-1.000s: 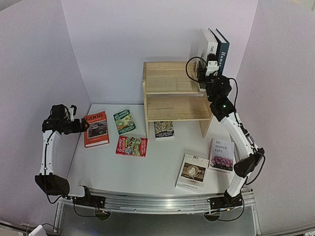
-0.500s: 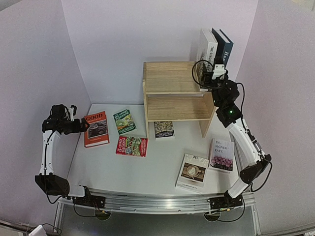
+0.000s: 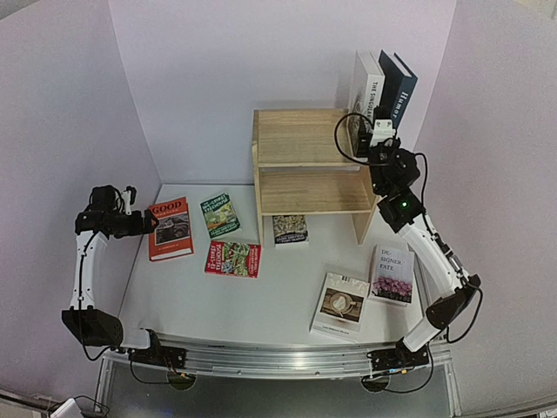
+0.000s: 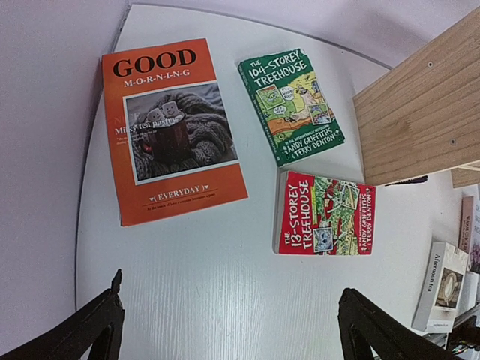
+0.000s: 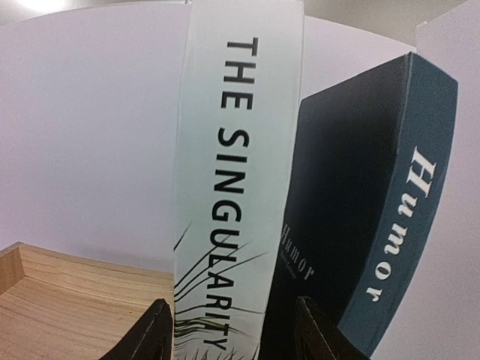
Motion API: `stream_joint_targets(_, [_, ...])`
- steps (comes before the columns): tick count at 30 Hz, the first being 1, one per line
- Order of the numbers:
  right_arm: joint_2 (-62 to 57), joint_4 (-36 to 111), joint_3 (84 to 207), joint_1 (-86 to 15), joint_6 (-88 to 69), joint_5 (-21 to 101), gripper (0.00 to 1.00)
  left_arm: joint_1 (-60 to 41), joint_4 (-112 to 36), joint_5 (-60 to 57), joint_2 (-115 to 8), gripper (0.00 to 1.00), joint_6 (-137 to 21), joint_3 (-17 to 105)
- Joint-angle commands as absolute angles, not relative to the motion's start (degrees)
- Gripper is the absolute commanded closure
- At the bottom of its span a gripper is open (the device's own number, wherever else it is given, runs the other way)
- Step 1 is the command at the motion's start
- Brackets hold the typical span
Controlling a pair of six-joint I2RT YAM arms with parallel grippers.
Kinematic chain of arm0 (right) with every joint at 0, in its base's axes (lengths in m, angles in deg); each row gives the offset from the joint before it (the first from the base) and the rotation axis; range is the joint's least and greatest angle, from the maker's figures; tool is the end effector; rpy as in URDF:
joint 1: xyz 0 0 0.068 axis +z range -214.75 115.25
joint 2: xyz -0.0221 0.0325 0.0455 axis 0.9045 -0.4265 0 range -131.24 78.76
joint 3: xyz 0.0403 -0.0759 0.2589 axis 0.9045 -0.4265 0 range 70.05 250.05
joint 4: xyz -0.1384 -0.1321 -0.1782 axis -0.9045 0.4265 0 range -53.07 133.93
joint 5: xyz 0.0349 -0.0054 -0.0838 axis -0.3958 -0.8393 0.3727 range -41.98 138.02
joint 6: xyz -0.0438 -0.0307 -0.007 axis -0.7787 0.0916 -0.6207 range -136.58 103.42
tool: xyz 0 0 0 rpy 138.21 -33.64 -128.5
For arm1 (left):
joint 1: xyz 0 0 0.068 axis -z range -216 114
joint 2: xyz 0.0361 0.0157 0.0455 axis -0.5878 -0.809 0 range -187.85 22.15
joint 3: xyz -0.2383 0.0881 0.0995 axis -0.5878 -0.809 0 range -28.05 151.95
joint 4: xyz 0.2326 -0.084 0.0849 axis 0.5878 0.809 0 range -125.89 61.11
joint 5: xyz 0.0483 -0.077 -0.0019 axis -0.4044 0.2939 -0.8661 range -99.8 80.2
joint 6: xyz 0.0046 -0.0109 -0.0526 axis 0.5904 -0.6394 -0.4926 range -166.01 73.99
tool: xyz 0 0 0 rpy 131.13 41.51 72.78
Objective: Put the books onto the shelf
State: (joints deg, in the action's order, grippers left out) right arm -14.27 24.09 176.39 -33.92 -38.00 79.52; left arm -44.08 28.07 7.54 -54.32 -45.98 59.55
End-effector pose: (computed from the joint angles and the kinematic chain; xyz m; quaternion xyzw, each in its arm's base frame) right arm 0.3120 0.1646 0.5379 -0.0173 0.5584 -0.0761 0.8259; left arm 0.2512 0.0249 0.3904 -0.0178 0.9381 -0.1202 0.3244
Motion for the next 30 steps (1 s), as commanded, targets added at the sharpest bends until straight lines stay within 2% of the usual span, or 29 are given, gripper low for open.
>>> stream_joint_targets(1, [-14.24,18.22,178.21,-33.9,-40.86,85.09,0.53,-44.14,26.55,8.51,-52.56,0.0,-45.49,59.05])
stream_joint_targets(9, [-18.3,17.51,182.57,-33.9,-45.55,87.33,0.56,-44.16,26.42,8.61,-52.45,0.0,-45.49,58.9])
stream_joint_targets(14, [-19.96,17.0,184.44,-34.08,-47.7,88.95,0.64,-44.07,26.33,8.7,-52.24,0.0,-45.49,58.64])
stream_joint_targets(20, [-22.7,14.84,187.52,-34.08,-48.82,92.86,0.69,-44.14,26.09,8.74,-52.11,0.0,-45.49,58.43])
stream_joint_targets(30, [-22.54,11.53,185.22,-34.04,-49.07,92.73,0.69,-44.15,26.27,8.56,-51.74,0.0,-45.49,58.23])
